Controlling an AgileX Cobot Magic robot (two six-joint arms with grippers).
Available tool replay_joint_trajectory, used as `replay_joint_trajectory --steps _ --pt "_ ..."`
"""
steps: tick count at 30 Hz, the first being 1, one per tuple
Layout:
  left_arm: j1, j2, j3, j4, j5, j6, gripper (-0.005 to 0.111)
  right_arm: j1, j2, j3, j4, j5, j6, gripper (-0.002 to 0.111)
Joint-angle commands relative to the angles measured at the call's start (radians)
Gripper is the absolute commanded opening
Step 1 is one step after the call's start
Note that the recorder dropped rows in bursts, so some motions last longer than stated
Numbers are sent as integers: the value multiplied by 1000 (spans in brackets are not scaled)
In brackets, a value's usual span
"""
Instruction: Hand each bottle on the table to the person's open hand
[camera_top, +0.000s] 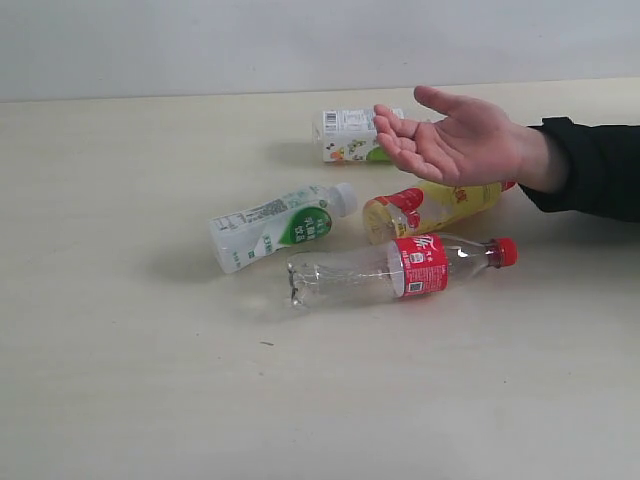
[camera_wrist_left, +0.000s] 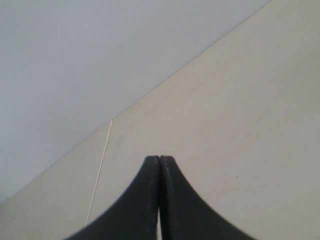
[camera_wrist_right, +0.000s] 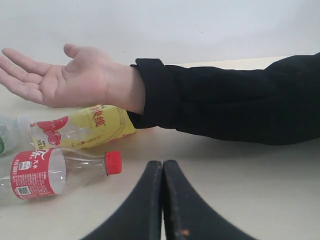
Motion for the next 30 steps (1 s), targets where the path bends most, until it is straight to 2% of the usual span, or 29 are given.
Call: replay_joint_trajectory --steps 1,9,11,13,15,17,20,24,26,28,30 --pt "-6 -7 0 1 -15 -1 0 -5 4 5 -3 -12 -2 0" --pt "-6 -7 0 9 -17 -1 0 -5 4 5 -3 -12 -2 0" --pt "-6 -7 0 -5 -59 -17 0 -5 4 5 -3 -12 -2 0" --pt "-6 -7 0 -174 -193 -119 0 -5 4 5 -3 -12 -2 0" --pt "-6 -7 0 -428 -302 -326 0 -5 4 5 -3 -12 -2 0" --pt "-6 -7 0 -528 -362 -484 0 -5 4 5 -3 -12 -2 0" --pt "-6 -7 0 -549 -385 -668 0 -5 4 5 -3 -12 -2 0" --pt "-6 -7 0 -549 -448 -702 0 -5 4 5 -3 -12 -2 0" --pt "-6 -7 0 -551 -560 -753 0 -5 4 5 -3 -12 -2 0" --pt "-6 -7 0 -551 -768 -835 0 -5 4 5 -3 -12 -2 0" --pt "-6 -7 0 -580 -967 -833 0 -5 4 5 -3 -12 -2 0"
